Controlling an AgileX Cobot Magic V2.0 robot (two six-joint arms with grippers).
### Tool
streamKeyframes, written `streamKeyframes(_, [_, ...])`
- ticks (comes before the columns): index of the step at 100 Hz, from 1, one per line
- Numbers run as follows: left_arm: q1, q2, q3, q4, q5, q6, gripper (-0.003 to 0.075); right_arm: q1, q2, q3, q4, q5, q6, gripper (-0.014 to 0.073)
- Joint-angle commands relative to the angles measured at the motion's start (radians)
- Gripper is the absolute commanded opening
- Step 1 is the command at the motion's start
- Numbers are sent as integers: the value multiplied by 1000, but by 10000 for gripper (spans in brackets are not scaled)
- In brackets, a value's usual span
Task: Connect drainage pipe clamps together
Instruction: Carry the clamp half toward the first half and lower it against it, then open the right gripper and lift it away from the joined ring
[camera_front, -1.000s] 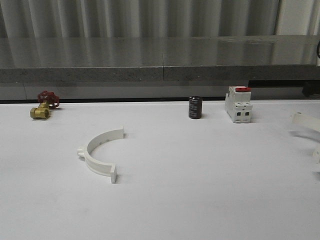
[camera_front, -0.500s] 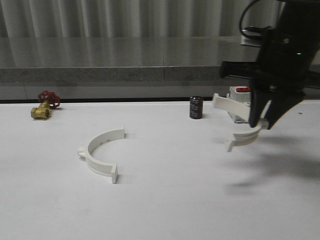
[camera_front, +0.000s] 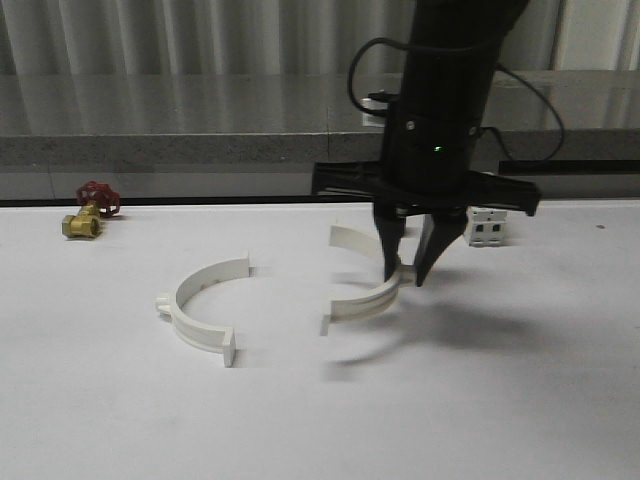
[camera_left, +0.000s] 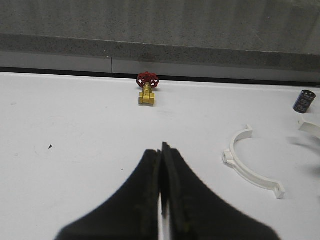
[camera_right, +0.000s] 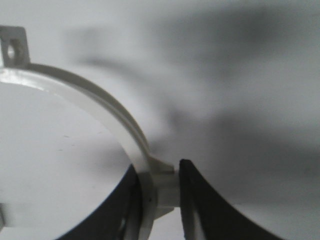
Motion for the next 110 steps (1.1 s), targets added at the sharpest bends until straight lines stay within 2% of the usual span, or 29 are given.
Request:
streamKeyframes(1, [2, 10, -26, -7, -74, -1, -21, 24, -23, -67, -20, -7, 13, -2])
streamKeyframes(39, [2, 10, -26, -7, -74, -1, -21, 72, 124, -261, -22, 59, 12, -2])
streamKeyframes(76, [2, 10, -26, -7, -74, -1, -21, 92, 173, -312, -22, 49, 5, 3])
streamKeyframes(83, [2, 10, -26, -7, -74, -1, -21, 93, 173, -315, -22, 40, 4, 62])
streamKeyframes(102, [2, 10, -26, -7, -74, -1, -21, 97, 167, -317, -21, 47, -5, 400])
streamKeyframes(110, [2, 10, -26, -7, -74, -1, -21, 97, 157, -317, -23, 53, -8, 444])
